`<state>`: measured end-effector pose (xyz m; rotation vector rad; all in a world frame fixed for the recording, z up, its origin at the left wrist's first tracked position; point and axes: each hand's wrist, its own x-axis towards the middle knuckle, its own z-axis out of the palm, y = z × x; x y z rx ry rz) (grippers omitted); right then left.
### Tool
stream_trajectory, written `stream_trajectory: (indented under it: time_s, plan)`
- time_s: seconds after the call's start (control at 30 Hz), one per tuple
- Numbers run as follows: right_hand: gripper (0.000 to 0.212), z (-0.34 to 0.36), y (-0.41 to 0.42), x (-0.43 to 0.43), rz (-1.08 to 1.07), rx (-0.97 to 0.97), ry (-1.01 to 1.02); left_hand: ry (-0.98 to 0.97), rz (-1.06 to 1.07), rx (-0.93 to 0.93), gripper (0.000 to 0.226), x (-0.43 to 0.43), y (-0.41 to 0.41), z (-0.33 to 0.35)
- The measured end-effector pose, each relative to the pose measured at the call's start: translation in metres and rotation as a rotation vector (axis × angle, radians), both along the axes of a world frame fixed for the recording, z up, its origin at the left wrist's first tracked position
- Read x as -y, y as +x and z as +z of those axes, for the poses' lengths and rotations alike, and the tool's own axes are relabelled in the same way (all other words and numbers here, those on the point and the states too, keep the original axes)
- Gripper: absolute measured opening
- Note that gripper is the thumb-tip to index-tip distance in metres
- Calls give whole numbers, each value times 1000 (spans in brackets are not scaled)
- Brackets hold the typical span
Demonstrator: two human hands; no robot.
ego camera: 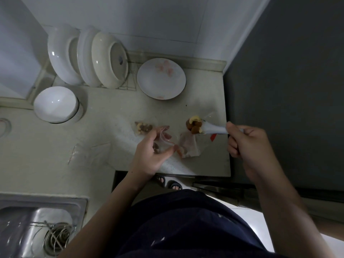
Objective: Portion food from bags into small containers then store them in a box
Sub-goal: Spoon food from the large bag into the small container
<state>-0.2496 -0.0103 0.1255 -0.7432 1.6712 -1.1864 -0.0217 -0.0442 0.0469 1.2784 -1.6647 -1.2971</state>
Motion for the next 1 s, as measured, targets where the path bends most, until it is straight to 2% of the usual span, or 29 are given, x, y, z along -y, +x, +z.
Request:
stream_trajectory:
  time_s: [0.1,0.2,0.43,0.57,0.7,0.87,1.0]
  plan:
    - [38,1,6,1,76,-22,-24,-23,-5,19,50,1,-2,2]
    - [41,2,13,1,139,-47,-46,-38,-18,27,50,0,-2,3]
    - [51,11,29,-1,272,-257,-33,-50,-6,12,51,-5,-2,3]
    - [47,21,37,-2,334,-458,-70,-60,4,17,53,-5,-1,2]
    - [26,22,43,0,416,-595,-92,-79,10,-4,54,-5,-2,2]
    - [20,25,48,-3,499,-873,-289,-102,32,-63,49,-6,-2,-2]
    - [21,26,46,-4,465,-832,-311,-99,50,-99,46,-6,-2,-1]
